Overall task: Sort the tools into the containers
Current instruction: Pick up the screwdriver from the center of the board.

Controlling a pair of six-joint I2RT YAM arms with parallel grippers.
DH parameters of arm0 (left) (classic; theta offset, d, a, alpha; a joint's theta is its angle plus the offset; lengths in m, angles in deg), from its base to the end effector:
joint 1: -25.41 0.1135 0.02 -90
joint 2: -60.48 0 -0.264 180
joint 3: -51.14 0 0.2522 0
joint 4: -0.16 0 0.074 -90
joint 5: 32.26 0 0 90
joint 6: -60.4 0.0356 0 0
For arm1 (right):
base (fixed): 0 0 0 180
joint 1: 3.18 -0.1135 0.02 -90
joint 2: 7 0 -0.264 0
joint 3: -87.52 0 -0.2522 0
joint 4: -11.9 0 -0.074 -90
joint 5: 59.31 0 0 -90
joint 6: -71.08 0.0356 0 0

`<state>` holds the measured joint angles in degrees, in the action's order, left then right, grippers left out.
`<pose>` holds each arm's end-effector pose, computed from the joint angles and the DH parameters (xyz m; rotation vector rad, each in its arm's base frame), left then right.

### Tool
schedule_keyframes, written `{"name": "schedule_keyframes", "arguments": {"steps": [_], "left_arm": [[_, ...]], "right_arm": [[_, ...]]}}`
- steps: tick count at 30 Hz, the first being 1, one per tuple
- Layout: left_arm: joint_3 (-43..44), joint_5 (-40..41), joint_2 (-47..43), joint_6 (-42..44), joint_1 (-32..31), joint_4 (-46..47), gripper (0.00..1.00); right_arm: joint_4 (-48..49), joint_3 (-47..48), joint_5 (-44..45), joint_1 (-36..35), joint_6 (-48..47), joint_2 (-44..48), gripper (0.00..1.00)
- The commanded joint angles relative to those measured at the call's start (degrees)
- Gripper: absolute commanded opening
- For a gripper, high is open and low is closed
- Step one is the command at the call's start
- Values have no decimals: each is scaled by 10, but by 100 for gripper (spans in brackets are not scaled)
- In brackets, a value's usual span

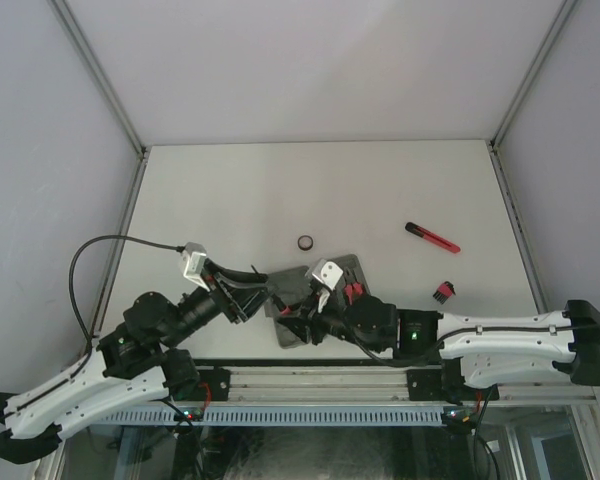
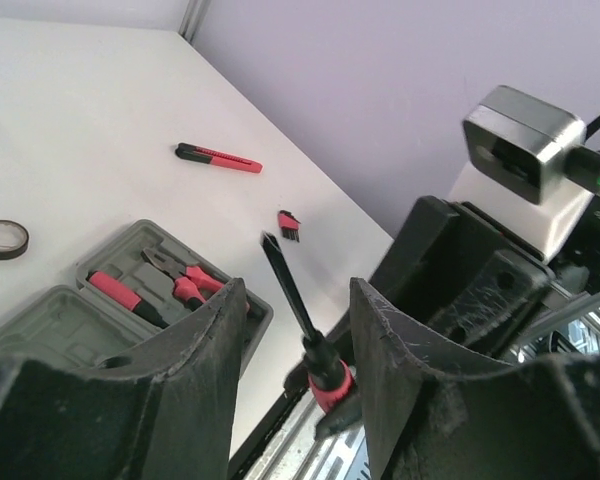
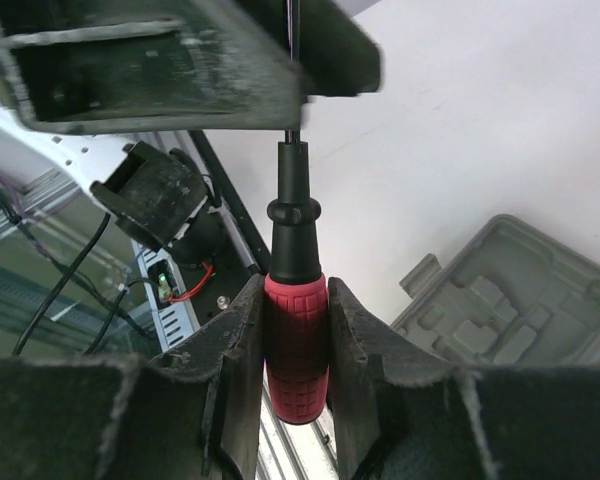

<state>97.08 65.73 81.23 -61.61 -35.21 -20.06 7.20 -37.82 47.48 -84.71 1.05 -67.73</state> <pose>0.0584 -0.0936 0.3238 0.2774 1.5817 -1.1857 0.0467 0.2437 0.2969 -0.7543 1.7089 1.0154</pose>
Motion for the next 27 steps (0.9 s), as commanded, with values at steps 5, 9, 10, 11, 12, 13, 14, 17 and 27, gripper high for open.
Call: {"name": "schedule_keyframes", "arguments": {"steps": [5, 9, 10, 11, 12, 13, 14, 17, 27], "left_arm": [[-10, 9, 22, -6, -1, 43, 39], [-9, 6, 21, -7, -1, 44, 23], [-9, 6, 21, -7, -1, 44, 19], [-10, 7, 20, -7, -1, 43, 16], [-10, 7, 20, -7, -1, 43, 13], [-10, 6, 20, -7, -1, 43, 10], [-10, 6, 20, -8, -1, 43, 7], [-9, 5, 22, -11, -1, 43, 0], [-5, 13, 24, -9, -1, 25, 0]], "right_arm": [[55, 27, -3, -29, -37, 2, 3], [42, 27, 8, -30, -40, 2, 3], [39, 26, 12, -30, -39, 1, 4], [37, 26, 17, -30, -39, 0, 4], [35, 26, 20, -30, -37, 0, 4], [34, 26, 25, -30, -35, -1, 4], [34, 26, 27, -30, -35, -1, 5], [32, 26, 30, -31, -35, -3, 13], [11, 27, 43, -30, -48, 10, 50]]}}
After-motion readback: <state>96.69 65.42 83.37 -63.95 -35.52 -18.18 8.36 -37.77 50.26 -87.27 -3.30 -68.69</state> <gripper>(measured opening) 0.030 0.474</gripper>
